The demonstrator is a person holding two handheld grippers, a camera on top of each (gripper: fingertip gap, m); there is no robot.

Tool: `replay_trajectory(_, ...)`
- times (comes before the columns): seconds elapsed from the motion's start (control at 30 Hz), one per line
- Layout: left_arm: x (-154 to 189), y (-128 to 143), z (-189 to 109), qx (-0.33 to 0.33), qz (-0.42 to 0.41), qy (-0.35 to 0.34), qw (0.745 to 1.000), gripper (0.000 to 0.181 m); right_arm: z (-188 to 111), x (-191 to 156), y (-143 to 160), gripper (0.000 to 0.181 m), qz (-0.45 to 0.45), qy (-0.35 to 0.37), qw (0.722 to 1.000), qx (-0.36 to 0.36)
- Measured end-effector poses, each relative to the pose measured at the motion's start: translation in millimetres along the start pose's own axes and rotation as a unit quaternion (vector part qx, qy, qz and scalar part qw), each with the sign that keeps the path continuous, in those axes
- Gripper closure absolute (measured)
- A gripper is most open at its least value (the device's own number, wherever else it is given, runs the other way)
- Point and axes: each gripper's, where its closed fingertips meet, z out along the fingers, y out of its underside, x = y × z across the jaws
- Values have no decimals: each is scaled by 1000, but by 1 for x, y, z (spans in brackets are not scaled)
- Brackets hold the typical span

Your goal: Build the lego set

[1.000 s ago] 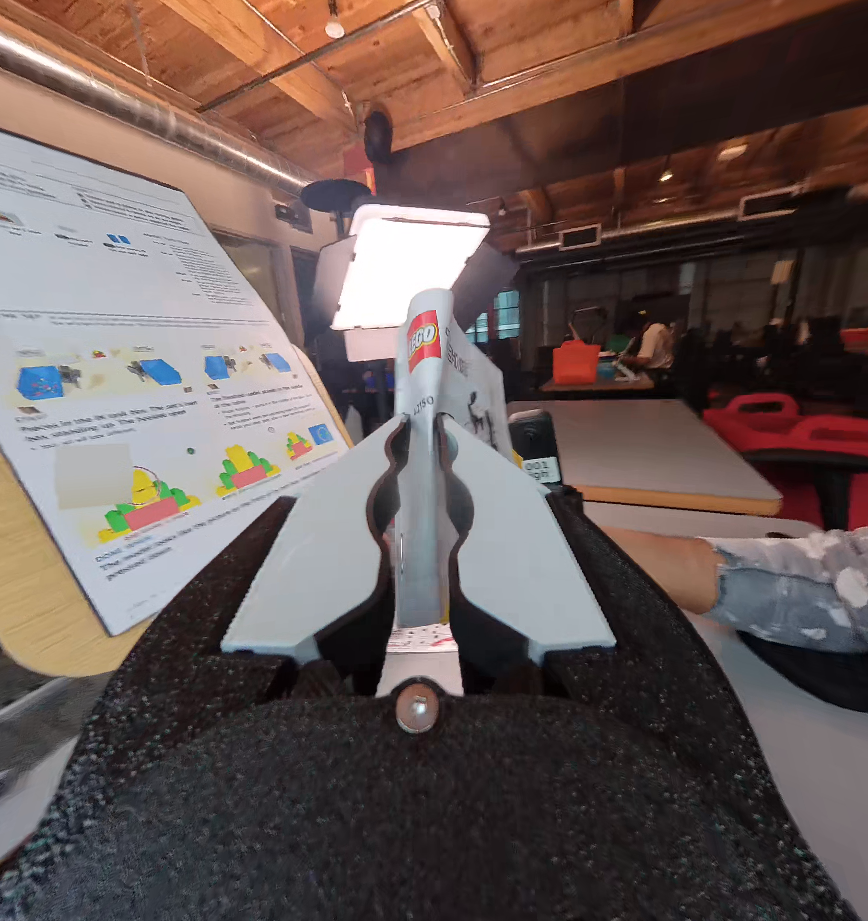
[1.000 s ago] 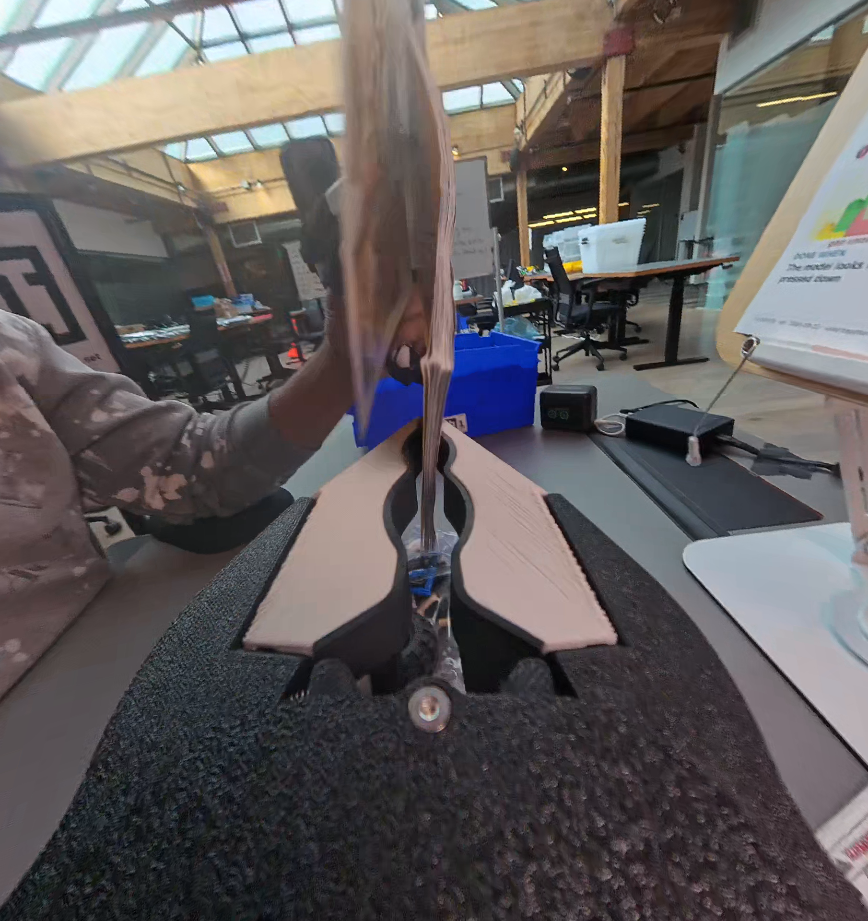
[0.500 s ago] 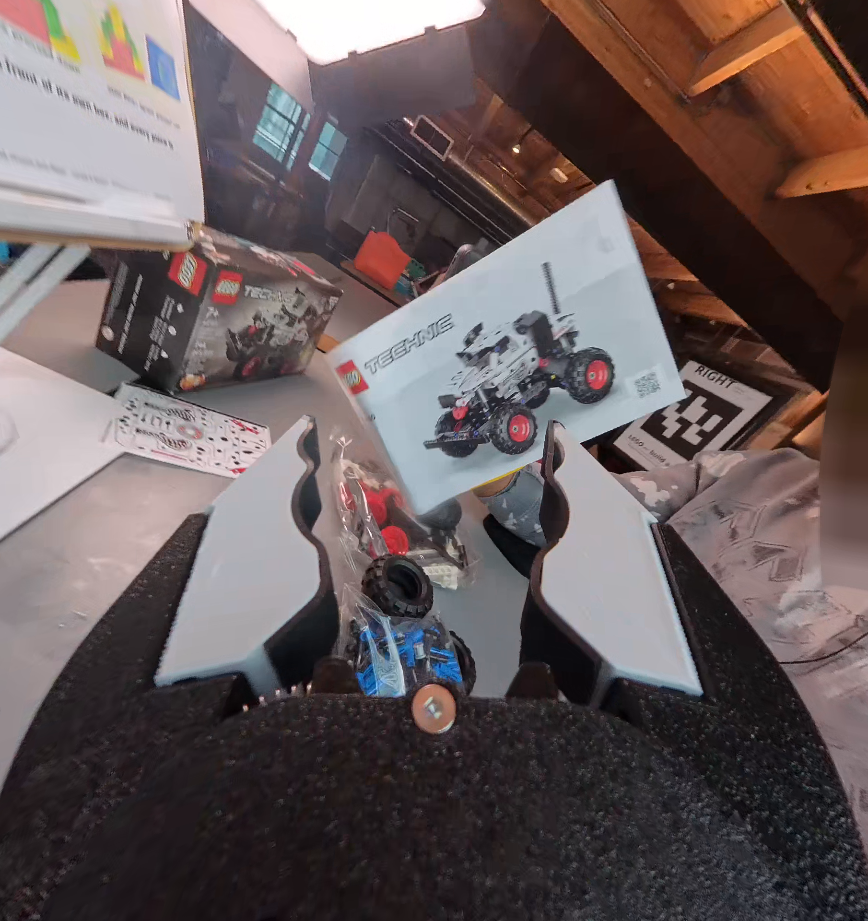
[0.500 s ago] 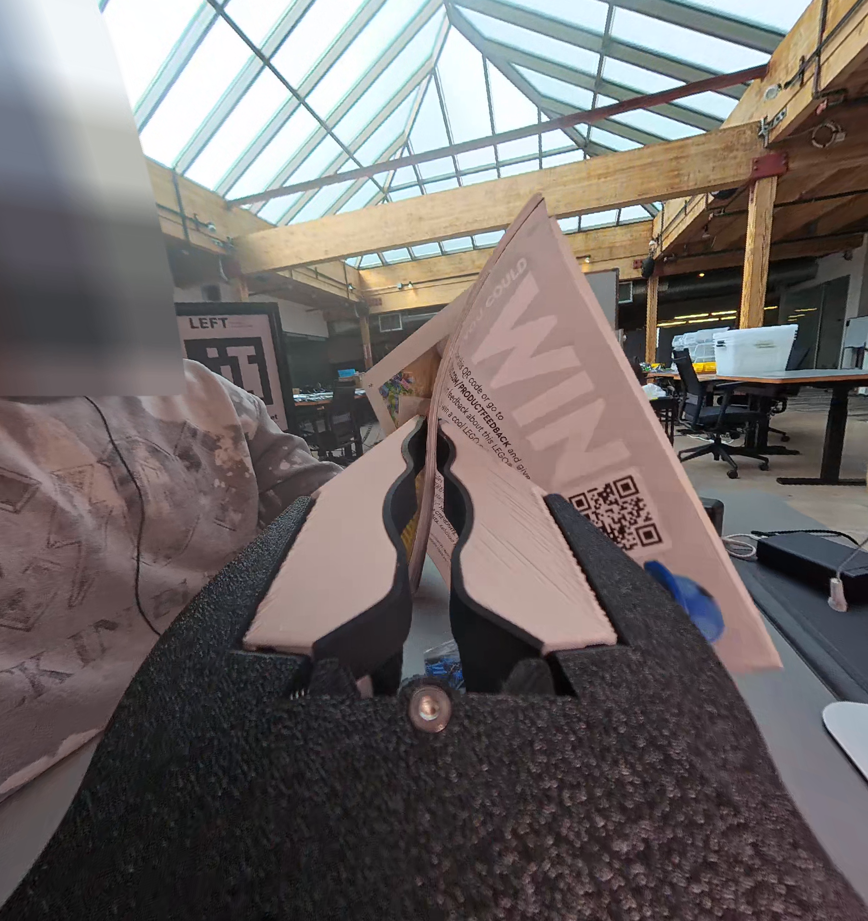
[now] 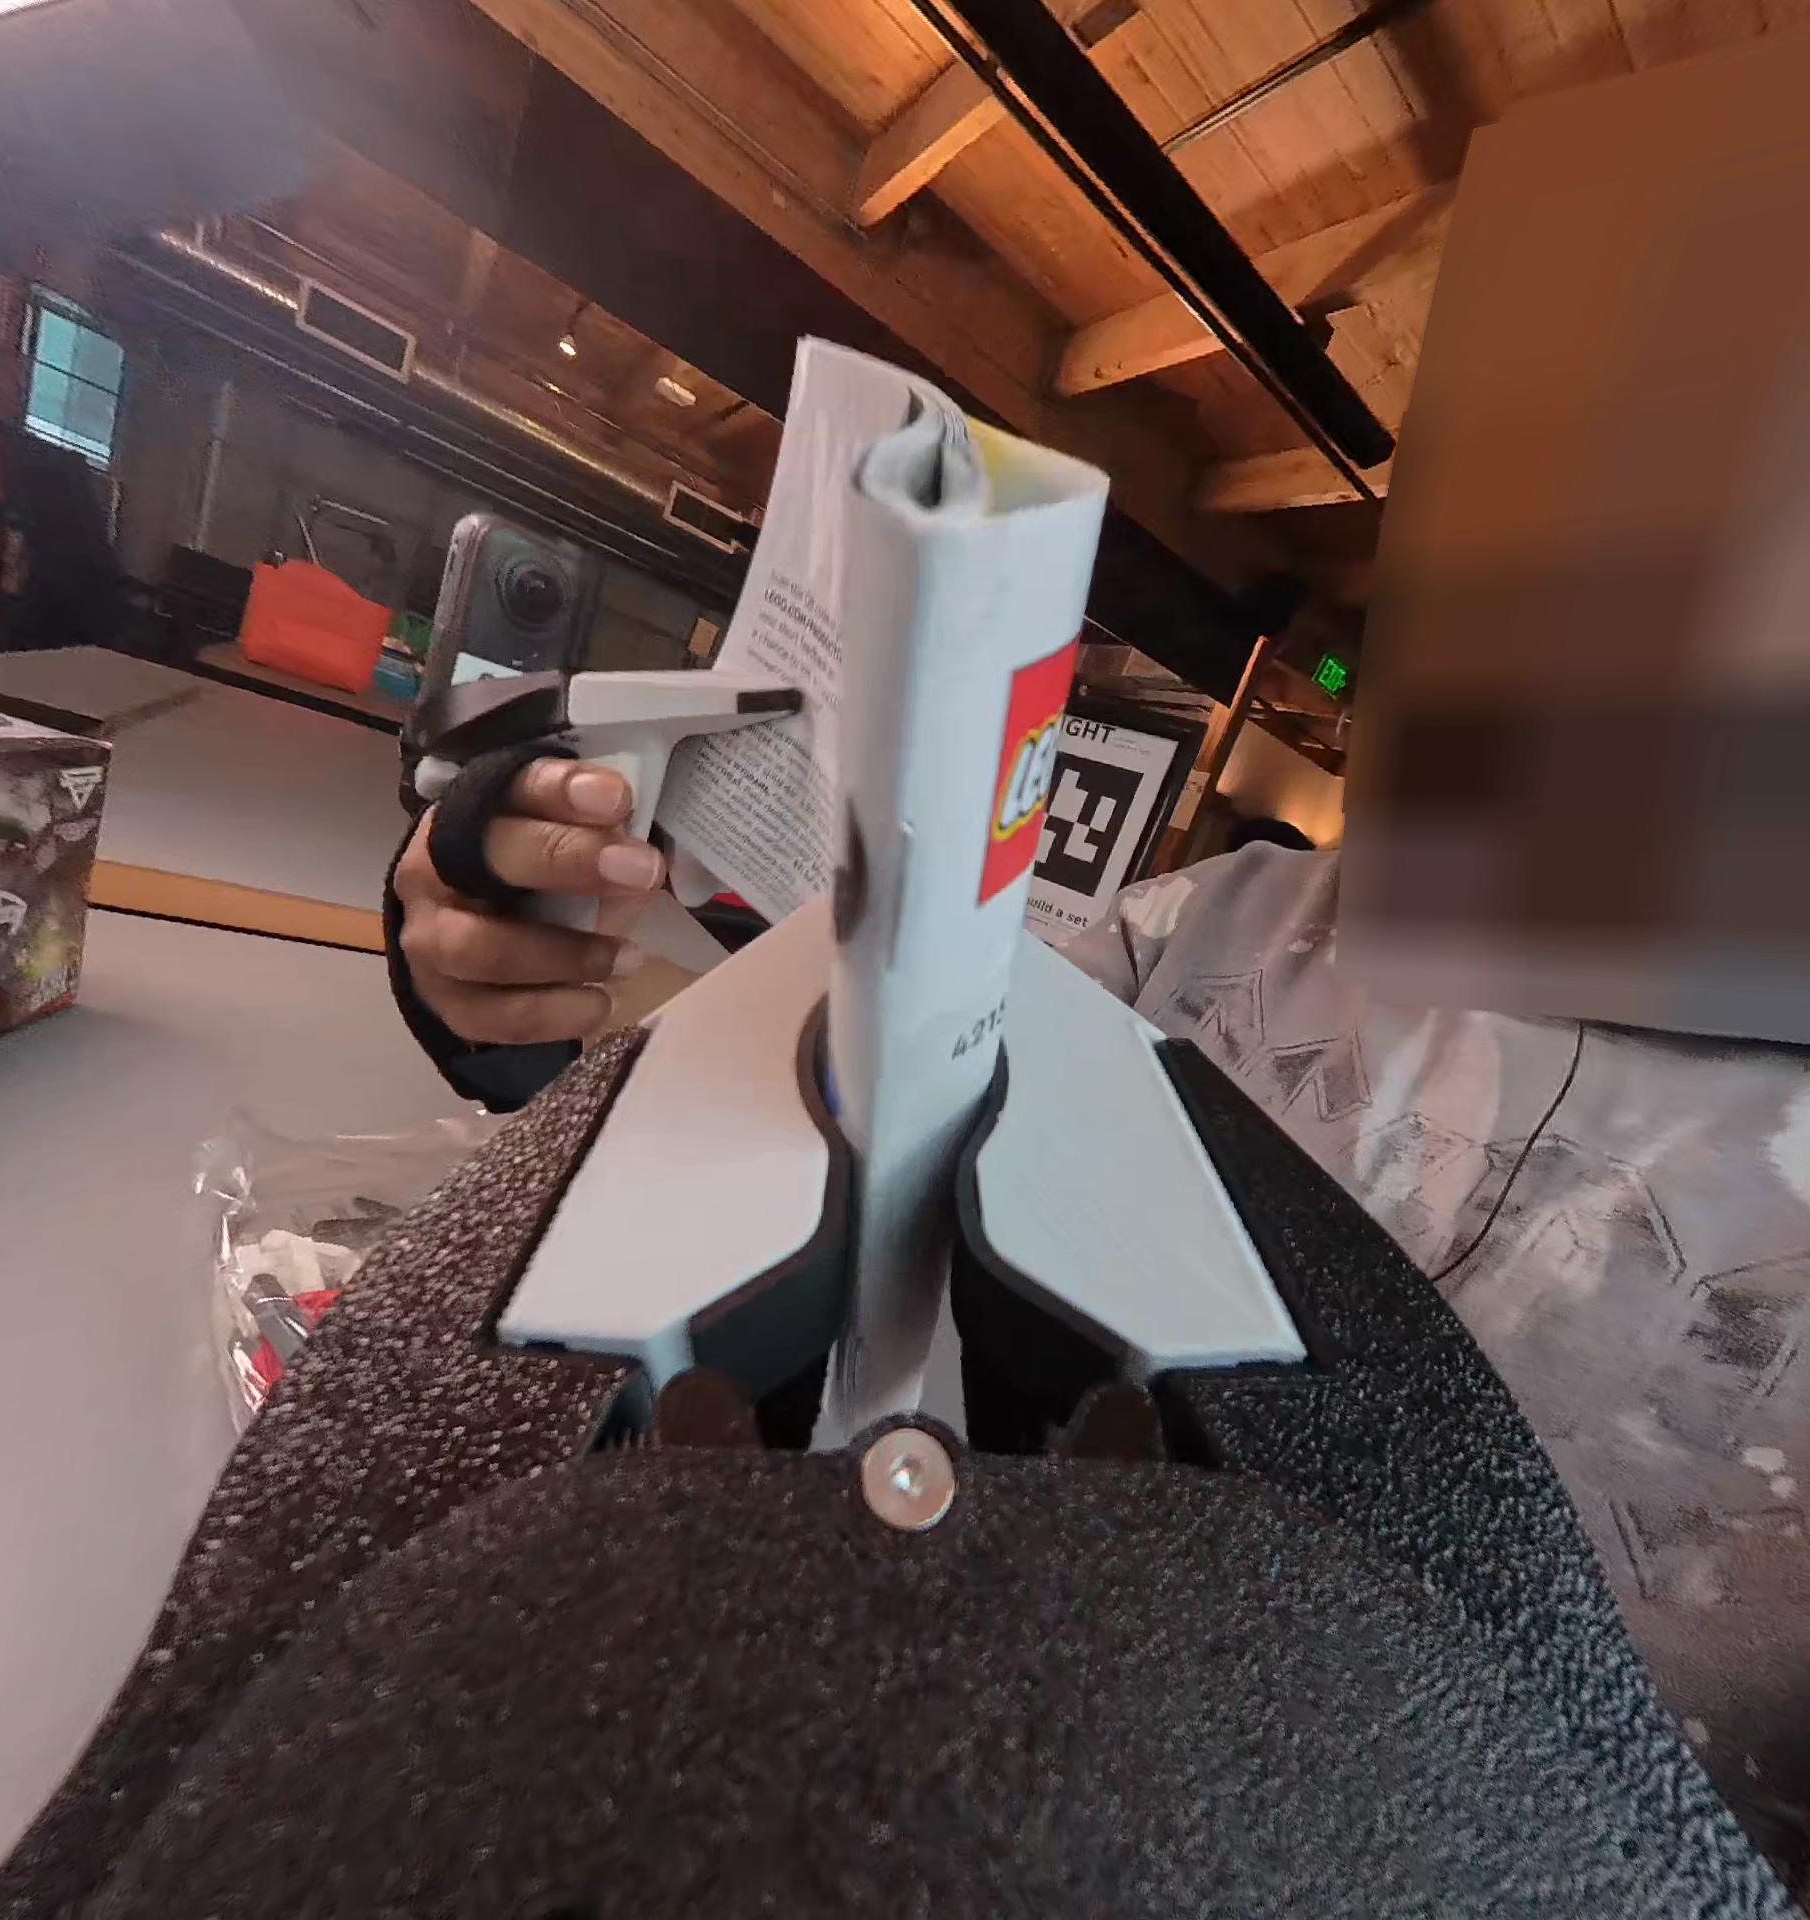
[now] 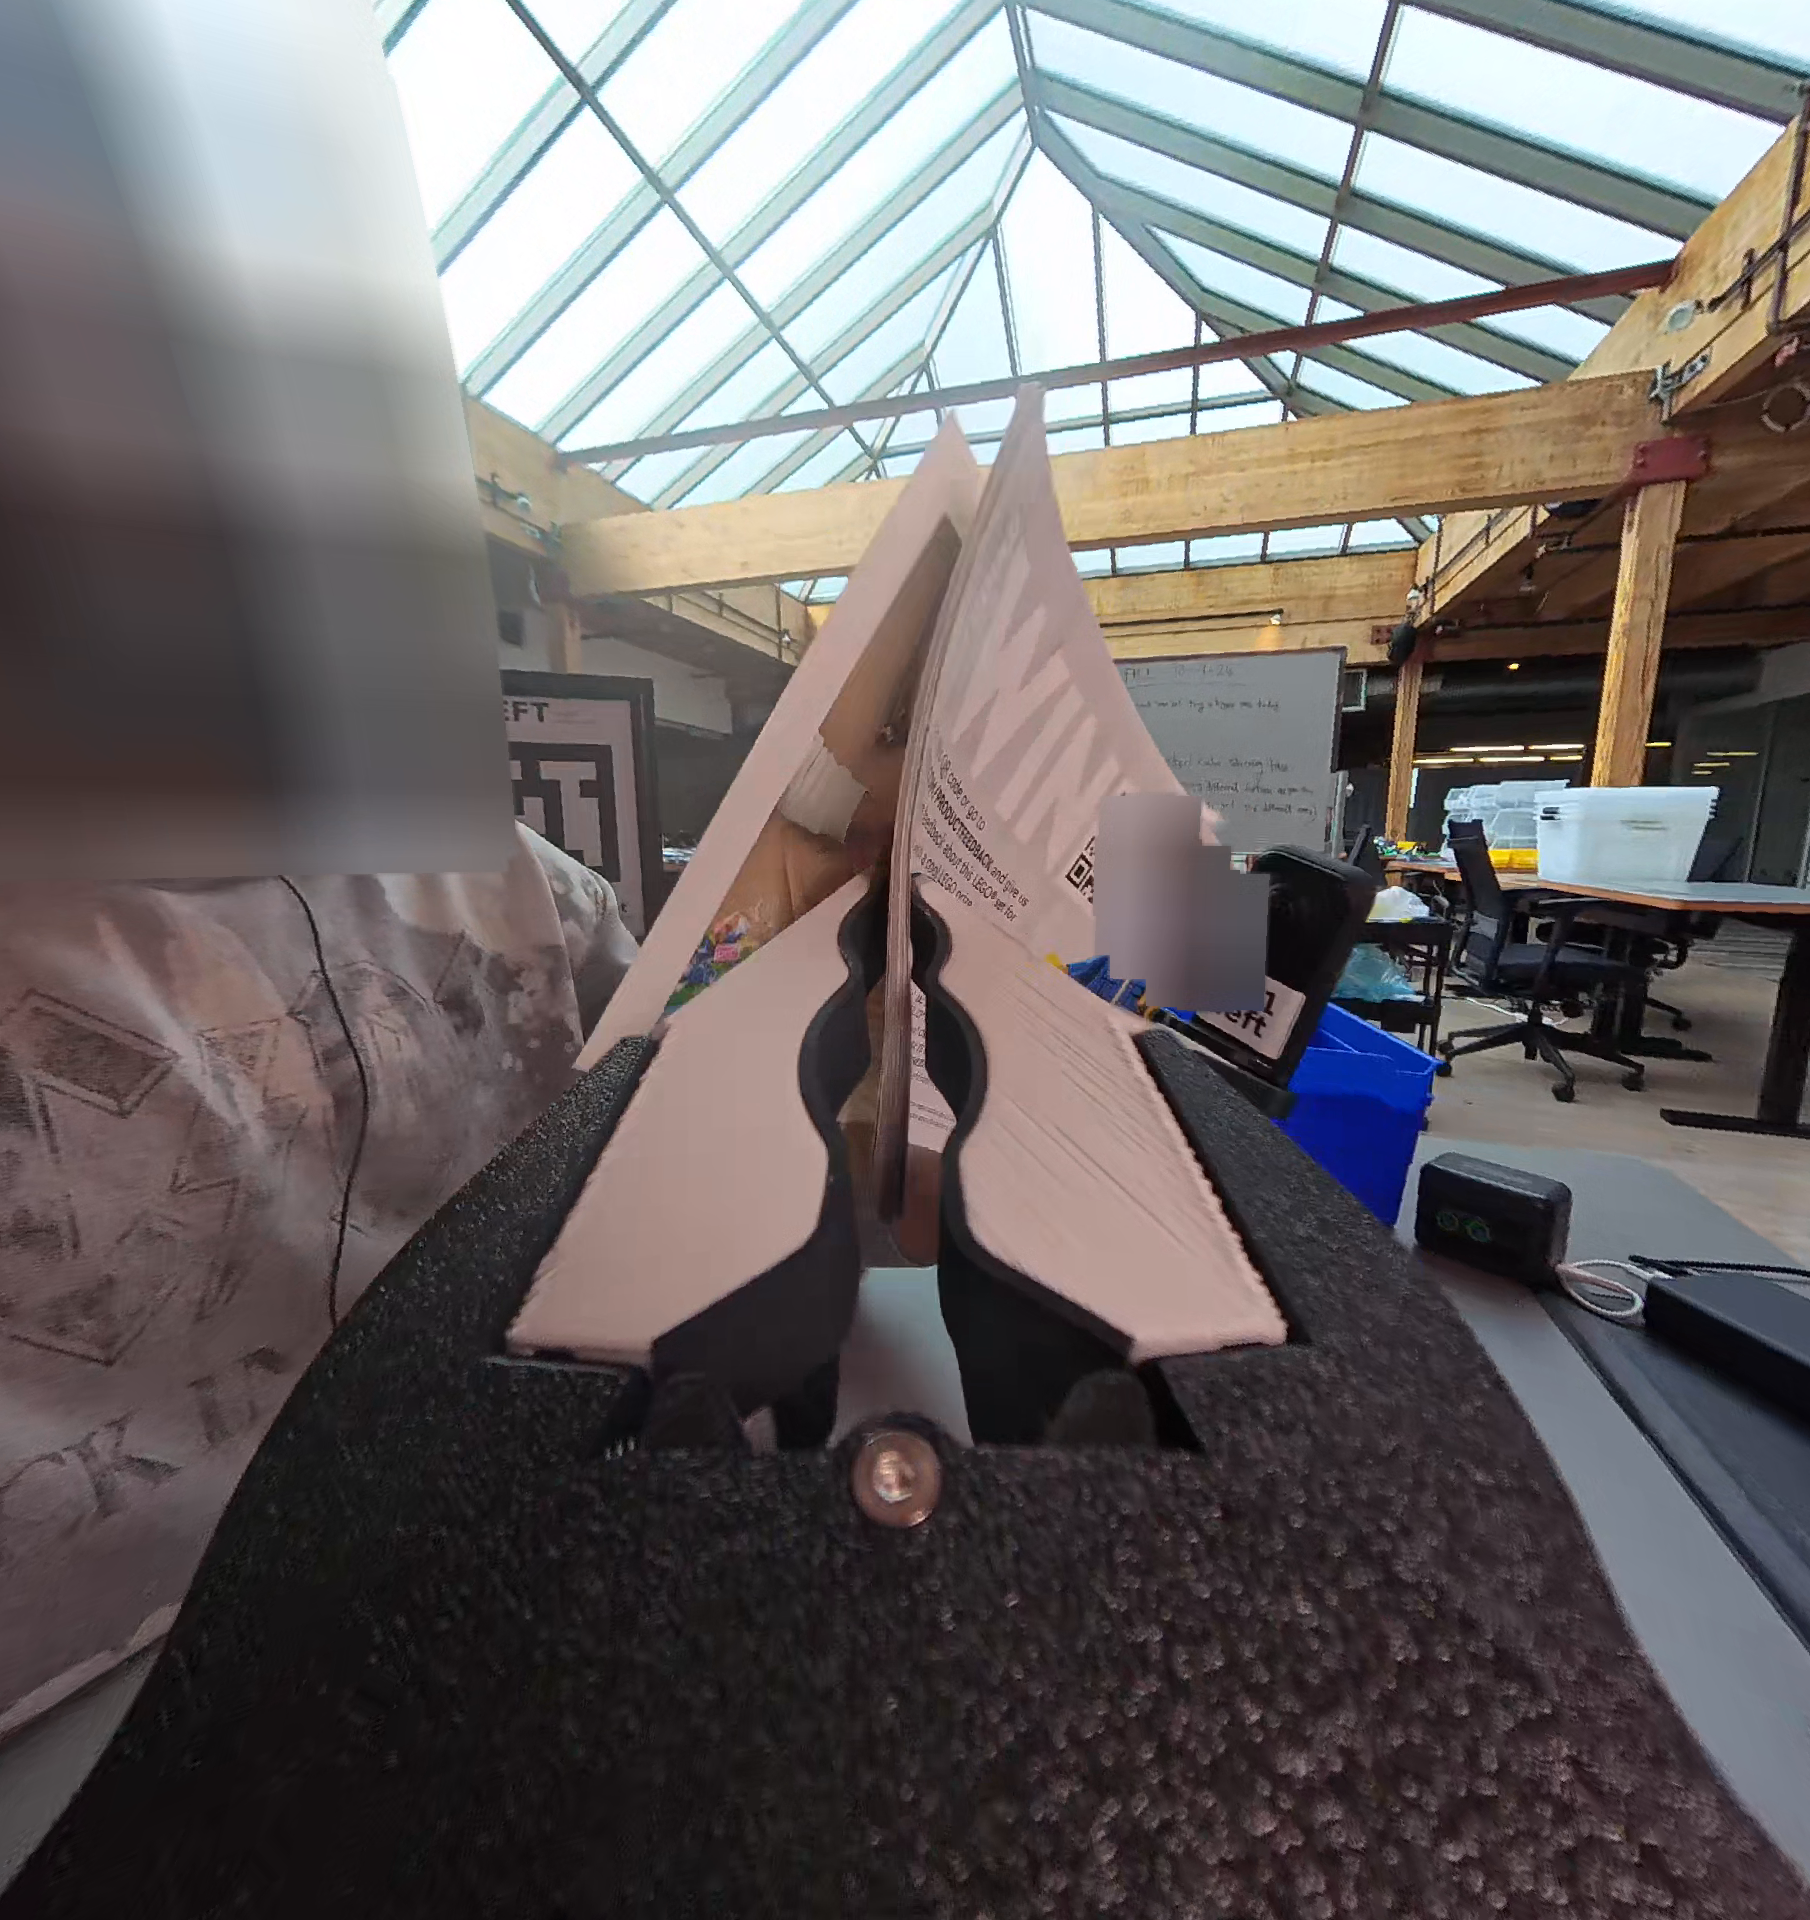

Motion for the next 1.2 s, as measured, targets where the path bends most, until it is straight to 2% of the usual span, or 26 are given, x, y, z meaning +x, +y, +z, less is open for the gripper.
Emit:
replay_trajectory(0.1,-10,-13,-12,14,7,-52,999,168,-16,15,7,179,6,35,999,-15)
replay_trajectory(0.2,-36,-13,-24,-13,41,-158,987,180,-29,33,20,179,8,87,995,-52)
replay_trajectory(0.3,-49,-15,-32,-26,35,-211,976,180,-37,45,25,175,26,127,989,-73)
replay_trajectory(0.43,-48,-17,-34,-20,29,-211,977,180,-38,25,11,120,111,53,992,-28)
replay_trajectory(0.5,-56,-15,-37,-22,23,-232,972,180,-33,24,20,103,116,57,990,-58)
replay_trajectory(0.53,-60,-12,-38,-30,23,-242,969,180,-29,31,29,101,102,85,987,-89)
replay_trajectory(0.6,-67,-7,-39,-45,29,-269,962,180,-25,55,49,107,67,163,972,-158)
replay_trajectory(0.63,-72,-6,-40,-51,32,-287,956,180,-28,71,56,129,35,213,958,-189)
replay_trajectory(0.67,-74,-6,-41,-53,33,-296,953,180,-34,85,58,165,0,259,944,-206)
replay_trajectory(0.7,-72,-8,-40,-50,33,-291,955,178,-37,88,57,175,-20,270,940,-210)
replay_trajectory(0.83,-43,-13,-28,-31,5,-197,980,152,-48,83,49,179,-1,252,951,-177)
replay_trajectory(0.9,-35,-14,-26,-30,1,-175,984,153,-48,77,43,179,11,231,960,-155)
replay_trajectory(0.97,-35,-15,-28,-33,8,-179,983,162,-46,73,38,179,19,217,966,-136)
replay_trajectory(1.03,-44,-17,-38,-37,20,-219,975,179,-47,72,35,180,28,209,970,-124)
replay_trajectory(1.2,-84,-19,-82,-53,40,-370,927,180,-59,81,44,179,22,239,958,-154)
